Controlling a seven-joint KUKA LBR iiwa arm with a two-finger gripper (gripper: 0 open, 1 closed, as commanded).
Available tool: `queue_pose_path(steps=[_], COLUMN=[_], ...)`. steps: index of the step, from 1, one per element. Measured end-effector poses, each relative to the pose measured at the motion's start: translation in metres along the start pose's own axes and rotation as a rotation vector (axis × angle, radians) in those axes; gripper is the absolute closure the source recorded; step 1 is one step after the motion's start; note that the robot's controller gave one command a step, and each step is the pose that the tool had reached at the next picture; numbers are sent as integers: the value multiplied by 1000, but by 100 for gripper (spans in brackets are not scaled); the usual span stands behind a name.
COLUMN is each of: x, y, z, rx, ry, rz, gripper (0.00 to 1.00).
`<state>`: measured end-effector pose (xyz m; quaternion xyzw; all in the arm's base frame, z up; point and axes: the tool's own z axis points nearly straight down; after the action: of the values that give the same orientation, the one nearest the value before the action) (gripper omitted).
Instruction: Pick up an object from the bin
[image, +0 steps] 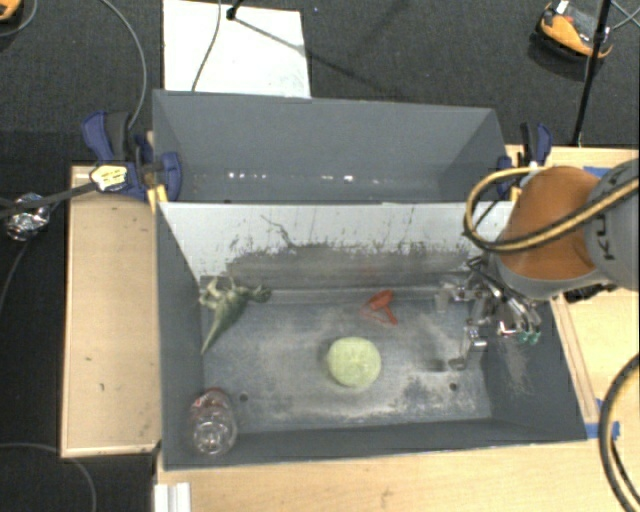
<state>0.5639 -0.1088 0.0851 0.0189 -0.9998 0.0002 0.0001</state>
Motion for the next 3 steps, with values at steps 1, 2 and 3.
queue_pose_path(steps=[1,2,3], x=[-11,-10,-19], y=[38,95,130], z=[10,8,9], rx=[2,0,-1], ry=[-12,-4,-11], rz=[-18,-46,-108], gripper=[0,0,0])
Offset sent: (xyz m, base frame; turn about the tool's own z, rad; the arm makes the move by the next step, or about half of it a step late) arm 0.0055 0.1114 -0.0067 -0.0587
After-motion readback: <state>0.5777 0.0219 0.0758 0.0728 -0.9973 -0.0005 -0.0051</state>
